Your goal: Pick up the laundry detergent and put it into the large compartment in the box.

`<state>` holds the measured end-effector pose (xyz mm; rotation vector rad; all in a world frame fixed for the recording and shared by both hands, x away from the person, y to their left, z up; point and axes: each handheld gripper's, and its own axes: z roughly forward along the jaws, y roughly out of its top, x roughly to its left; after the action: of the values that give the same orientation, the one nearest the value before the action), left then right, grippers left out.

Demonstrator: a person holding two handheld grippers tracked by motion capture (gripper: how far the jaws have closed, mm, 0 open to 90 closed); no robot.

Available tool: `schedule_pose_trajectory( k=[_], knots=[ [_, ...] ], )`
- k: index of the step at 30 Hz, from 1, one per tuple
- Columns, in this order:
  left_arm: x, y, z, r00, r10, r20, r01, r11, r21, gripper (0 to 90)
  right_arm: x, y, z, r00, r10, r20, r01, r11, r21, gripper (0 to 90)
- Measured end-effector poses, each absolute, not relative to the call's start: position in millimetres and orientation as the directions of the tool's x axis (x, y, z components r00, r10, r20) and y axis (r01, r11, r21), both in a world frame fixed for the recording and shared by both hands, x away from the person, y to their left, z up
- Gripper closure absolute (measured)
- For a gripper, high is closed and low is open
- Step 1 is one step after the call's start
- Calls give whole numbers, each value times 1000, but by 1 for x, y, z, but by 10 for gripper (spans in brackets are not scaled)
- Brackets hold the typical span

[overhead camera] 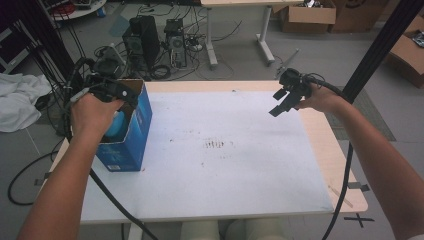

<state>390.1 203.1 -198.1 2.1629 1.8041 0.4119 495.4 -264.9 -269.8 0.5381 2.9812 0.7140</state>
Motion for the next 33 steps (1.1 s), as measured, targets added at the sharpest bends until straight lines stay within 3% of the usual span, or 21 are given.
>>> schedule_pose_trajectory(
  k=[14,33],
  knots=[
    [391,150,-191,345,936,65,854,-342,392,214,493,-264,-268,-938,342,52,329,834,443,176],
    [402,98,-200,488,870,66,799,-476,366,216,491,-263,-267,-939,341,49,326,834,445,175]
  ],
)
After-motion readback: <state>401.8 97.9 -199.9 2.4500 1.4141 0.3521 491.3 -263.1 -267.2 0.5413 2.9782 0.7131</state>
